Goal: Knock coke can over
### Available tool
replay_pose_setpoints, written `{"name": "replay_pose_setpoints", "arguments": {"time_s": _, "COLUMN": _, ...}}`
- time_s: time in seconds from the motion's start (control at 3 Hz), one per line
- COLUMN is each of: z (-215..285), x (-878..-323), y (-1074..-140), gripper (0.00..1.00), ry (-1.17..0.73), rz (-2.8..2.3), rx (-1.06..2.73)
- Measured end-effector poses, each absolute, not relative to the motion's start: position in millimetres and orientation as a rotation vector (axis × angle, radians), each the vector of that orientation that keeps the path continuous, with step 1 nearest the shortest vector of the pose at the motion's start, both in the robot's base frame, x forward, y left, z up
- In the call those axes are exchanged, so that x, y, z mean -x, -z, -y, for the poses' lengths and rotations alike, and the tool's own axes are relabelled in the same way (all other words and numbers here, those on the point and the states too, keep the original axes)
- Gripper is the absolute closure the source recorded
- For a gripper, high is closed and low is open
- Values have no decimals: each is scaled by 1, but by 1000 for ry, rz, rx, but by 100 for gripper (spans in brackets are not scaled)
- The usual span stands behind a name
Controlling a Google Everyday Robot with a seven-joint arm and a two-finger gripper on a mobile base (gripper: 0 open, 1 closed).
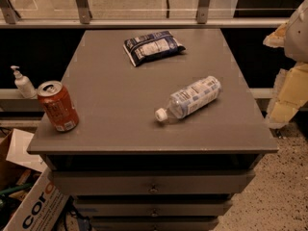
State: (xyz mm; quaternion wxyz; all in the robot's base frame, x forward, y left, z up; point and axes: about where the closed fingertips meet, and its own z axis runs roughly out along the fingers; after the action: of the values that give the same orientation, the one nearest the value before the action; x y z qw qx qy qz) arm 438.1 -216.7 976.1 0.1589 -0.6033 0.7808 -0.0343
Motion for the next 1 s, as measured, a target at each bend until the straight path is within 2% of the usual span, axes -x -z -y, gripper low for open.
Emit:
{"name": "replay_pose_setpoints", "arguments": {"time_s": 0.67, "z": 208, "x": -437, "y": -965, "gripper": 0, "ry": 23, "rz": -2207, "rx": 1699}}
{"name": "replay_pose_setpoints", "arguments": {"time_s": 1.0, "z": 183, "x": -432, "y": -946, "gripper": 0, "ry": -132, "rz": -2144, "rx": 1663}}
